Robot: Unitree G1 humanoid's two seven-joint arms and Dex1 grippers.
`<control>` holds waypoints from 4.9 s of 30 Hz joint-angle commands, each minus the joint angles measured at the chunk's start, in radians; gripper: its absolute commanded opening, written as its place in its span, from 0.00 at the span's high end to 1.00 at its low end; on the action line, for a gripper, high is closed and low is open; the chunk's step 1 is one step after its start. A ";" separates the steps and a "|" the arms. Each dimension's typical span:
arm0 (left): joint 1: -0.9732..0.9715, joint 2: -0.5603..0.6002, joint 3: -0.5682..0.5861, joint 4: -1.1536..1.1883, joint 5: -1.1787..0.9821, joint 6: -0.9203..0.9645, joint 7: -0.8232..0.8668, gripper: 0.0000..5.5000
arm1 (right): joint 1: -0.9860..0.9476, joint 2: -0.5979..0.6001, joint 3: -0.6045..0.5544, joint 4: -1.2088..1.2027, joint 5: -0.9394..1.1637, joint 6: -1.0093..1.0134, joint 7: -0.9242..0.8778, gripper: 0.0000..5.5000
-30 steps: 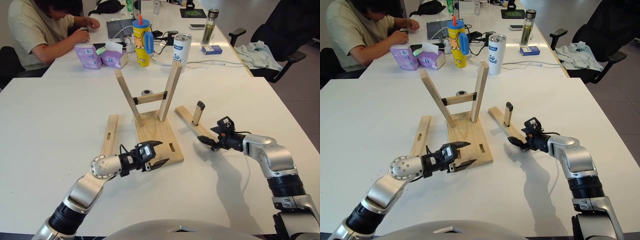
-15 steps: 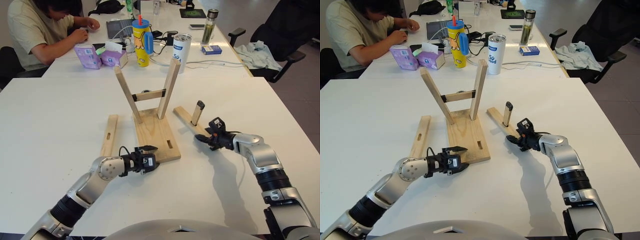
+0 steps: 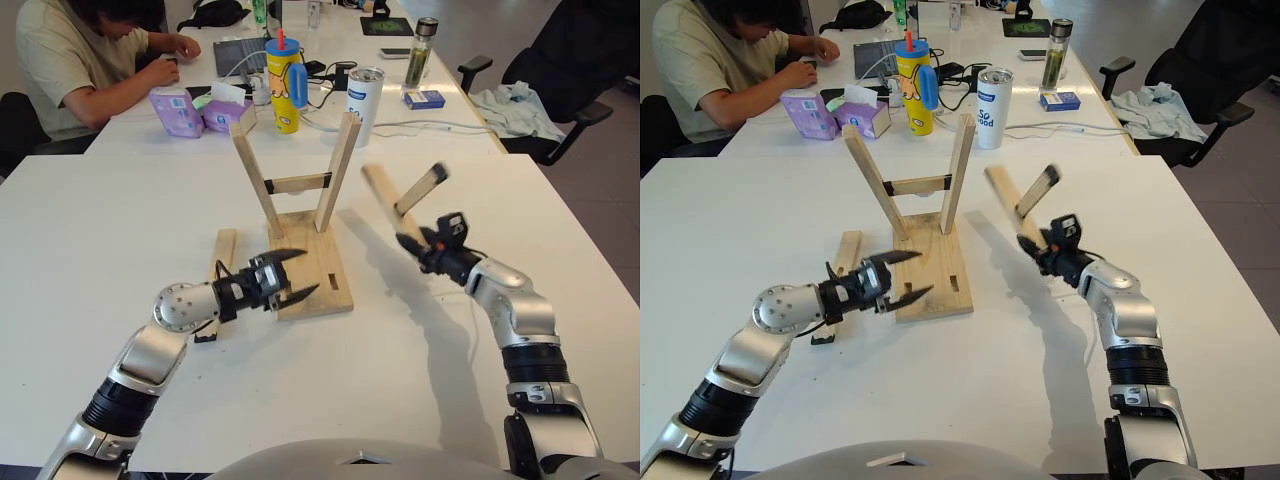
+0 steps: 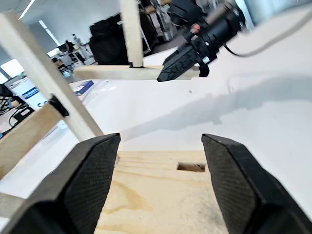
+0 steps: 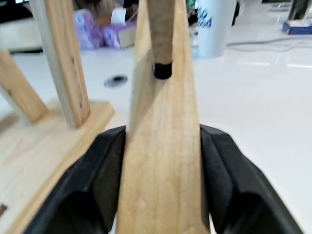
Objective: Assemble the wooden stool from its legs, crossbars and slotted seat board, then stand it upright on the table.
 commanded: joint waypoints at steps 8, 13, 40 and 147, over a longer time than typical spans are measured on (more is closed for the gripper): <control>-0.153 -0.043 0.279 -0.067 -0.631 0.472 0.041 0.24 | -0.128 -0.063 -0.152 -0.327 0.698 0.464 0.115 0.63; -0.231 -0.032 0.340 -0.018 -0.807 0.595 0.062 0.08 | -0.108 -0.152 -0.096 -0.377 0.876 0.653 0.201 0.63; -0.303 0.039 0.355 -0.007 -1.179 0.860 0.103 0.46 | 0.009 -0.340 0.094 -0.443 0.776 0.686 0.536 0.63; 0.165 0.188 0.393 0.060 -0.126 0.423 0.072 0.16 | 0.182 -0.010 0.674 -0.089 -0.427 -0.136 0.203 0.32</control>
